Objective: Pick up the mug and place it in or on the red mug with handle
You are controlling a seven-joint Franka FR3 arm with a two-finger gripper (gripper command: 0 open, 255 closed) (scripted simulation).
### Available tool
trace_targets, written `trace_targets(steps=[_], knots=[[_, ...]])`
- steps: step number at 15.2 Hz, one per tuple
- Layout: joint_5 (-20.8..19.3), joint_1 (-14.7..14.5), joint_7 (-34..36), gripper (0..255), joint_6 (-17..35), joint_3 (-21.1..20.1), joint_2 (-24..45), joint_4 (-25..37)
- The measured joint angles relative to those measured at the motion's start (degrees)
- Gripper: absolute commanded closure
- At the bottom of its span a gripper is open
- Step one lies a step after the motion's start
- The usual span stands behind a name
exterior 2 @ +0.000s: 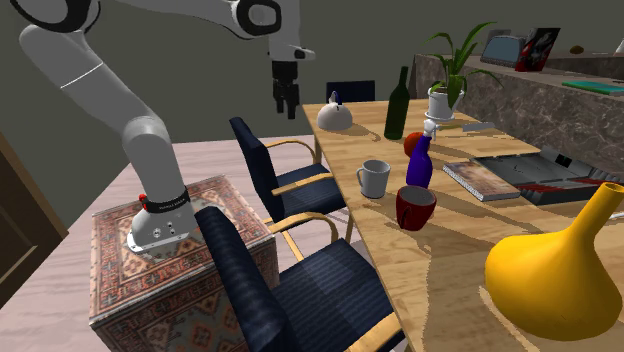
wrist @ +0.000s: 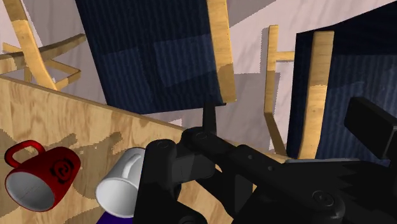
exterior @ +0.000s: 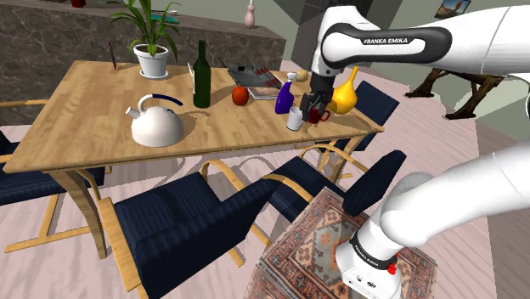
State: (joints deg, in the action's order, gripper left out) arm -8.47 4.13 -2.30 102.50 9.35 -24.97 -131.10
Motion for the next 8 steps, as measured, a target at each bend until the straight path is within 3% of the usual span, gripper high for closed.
trace_targets(steps=[8], knots=[[0.9, 1.6, -7.0, 0, 8.5, 5.4, 15.5, 8.2]])
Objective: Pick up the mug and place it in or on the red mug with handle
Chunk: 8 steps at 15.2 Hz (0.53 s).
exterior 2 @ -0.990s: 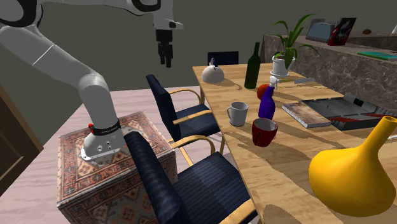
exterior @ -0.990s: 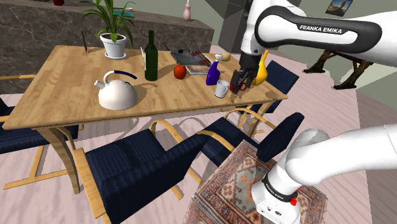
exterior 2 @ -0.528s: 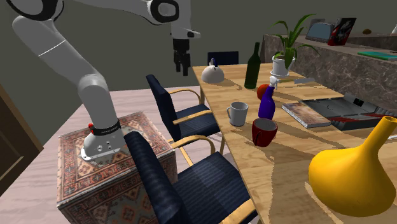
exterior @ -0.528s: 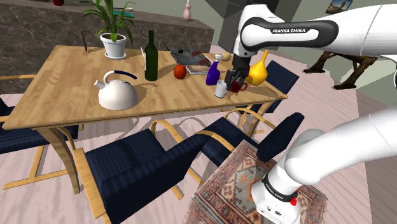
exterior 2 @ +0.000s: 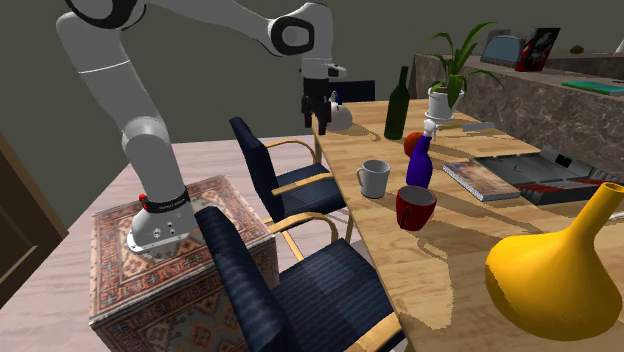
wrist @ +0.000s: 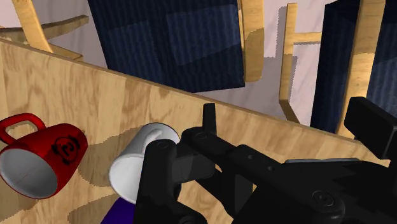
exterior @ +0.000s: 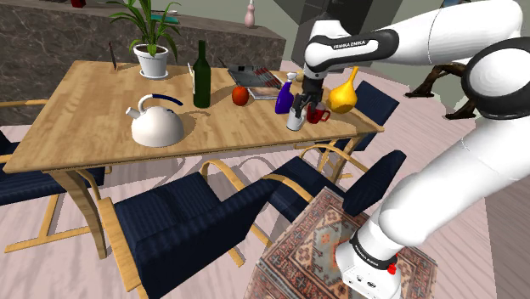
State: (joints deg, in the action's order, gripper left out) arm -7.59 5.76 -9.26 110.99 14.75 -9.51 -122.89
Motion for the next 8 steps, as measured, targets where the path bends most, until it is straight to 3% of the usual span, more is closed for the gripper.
trace_targets(steps=[8], knots=[[4.8, 2.6, -7.4, 0, 5.0, 3.1, 17.0, 12.6]])
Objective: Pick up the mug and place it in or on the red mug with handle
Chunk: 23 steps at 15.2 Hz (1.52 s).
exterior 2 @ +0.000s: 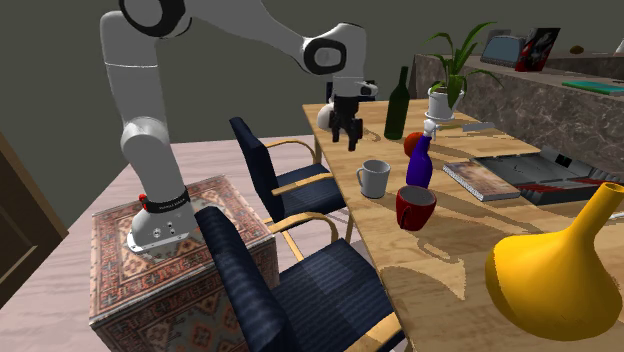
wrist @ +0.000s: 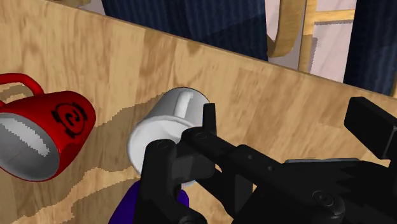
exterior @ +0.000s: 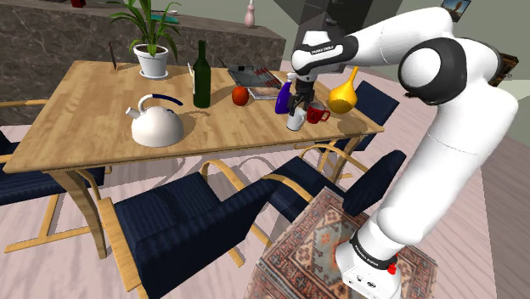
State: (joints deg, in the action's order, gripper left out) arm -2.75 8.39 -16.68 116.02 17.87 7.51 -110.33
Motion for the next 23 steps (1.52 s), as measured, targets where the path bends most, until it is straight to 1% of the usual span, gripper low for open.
trace_targets(steps=[4, 7, 14, 21, 22, 23], knots=[[3.3, 2.3, -3.5, 0, -0.4, 0.3, 9.5, 10.0], [5.2, 4.3, -5.6, 0, -0.3, 0.3, 15.3, 15.7], [6.1, 4.8, -6.2, 0, 3.8, 0.0, 17.8, 14.1], [6.2, 4.9, -6.3, 0, 4.3, -0.1, 18.2, 14.0], [6.2, 4.9, -6.3, 255, 4.3, -0.1, 18.2, 14.0], [6.2, 4.9, -6.3, 255, 4.3, -0.1, 18.2, 14.0]])
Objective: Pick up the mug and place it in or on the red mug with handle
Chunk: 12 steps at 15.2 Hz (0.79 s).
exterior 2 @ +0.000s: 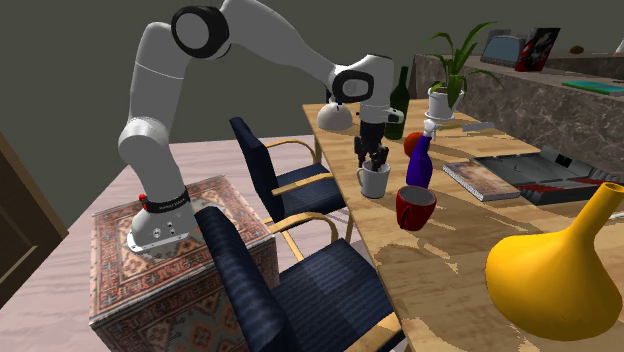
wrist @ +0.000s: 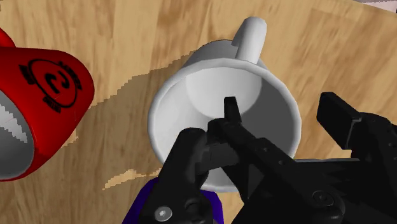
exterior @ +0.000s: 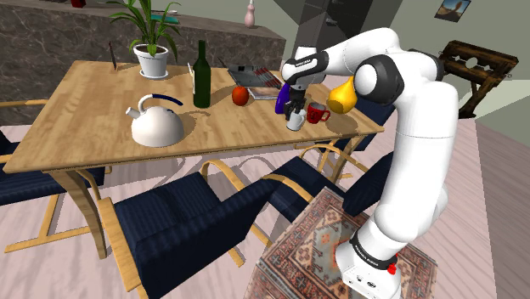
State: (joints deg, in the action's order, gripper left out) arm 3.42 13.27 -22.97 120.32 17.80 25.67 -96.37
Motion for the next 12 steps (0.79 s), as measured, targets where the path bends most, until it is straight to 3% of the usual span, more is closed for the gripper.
trace_targets(steps=[12], knots=[[-0.2, -0.1, 0.0, 255, -1.3, 0.1, -0.7, 0.5]])
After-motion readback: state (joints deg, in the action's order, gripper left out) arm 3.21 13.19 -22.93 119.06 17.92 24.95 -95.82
